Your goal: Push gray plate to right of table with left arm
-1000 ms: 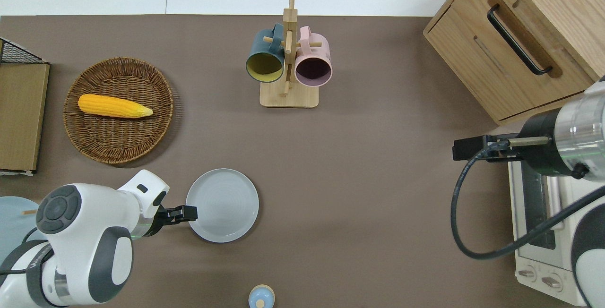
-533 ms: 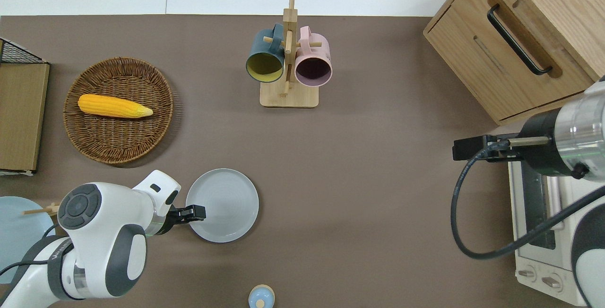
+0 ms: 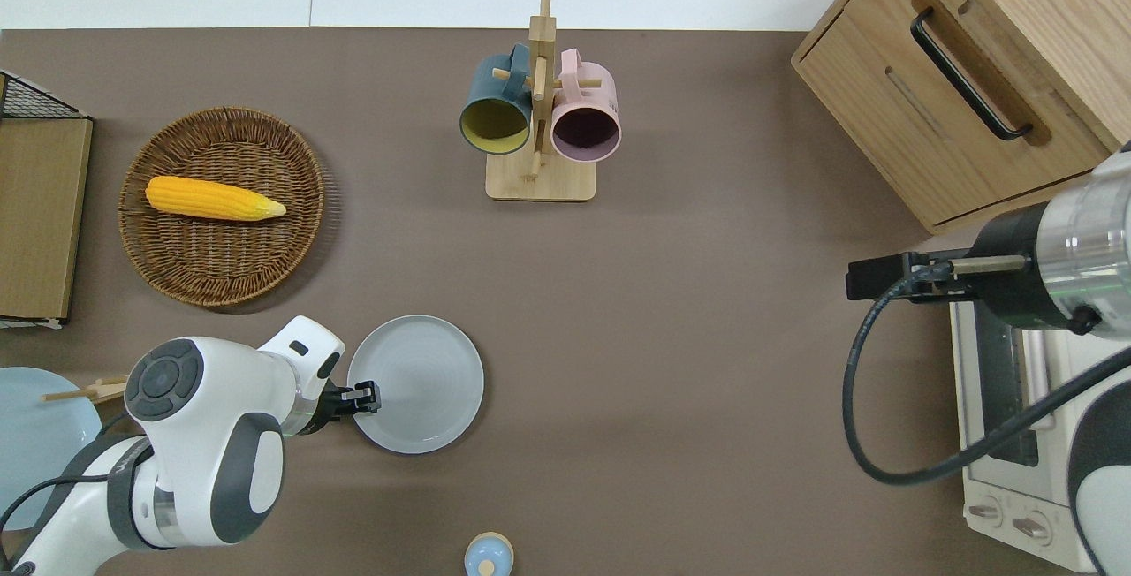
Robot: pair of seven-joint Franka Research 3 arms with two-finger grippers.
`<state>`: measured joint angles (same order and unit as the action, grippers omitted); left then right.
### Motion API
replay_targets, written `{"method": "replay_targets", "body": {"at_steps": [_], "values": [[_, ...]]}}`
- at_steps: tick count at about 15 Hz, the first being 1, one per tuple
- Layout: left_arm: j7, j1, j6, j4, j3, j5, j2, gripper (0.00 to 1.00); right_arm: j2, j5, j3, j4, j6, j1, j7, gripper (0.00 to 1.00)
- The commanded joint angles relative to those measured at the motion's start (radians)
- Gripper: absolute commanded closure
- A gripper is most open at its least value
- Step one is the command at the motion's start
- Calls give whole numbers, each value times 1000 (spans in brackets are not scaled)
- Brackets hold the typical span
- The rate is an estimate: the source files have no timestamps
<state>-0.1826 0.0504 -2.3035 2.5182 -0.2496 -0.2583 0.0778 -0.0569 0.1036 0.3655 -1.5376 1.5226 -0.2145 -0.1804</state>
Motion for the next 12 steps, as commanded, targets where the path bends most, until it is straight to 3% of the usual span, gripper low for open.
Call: {"method": "replay_targets", "body": {"at_steps": [1, 3, 12], "values": [[-20, -29, -28, 10, 9, -18, -3, 891, 6, 16, 3, 14, -5, -6, -2, 5], [-20, -31, -28, 8, 9, -18, -3, 1000, 6, 16, 3, 14, -5, -6, -2, 5], [-61, -55, -48, 8, 9, -19, -4, 1000, 6, 16, 3, 14, -5, -6, -2, 5]]}}
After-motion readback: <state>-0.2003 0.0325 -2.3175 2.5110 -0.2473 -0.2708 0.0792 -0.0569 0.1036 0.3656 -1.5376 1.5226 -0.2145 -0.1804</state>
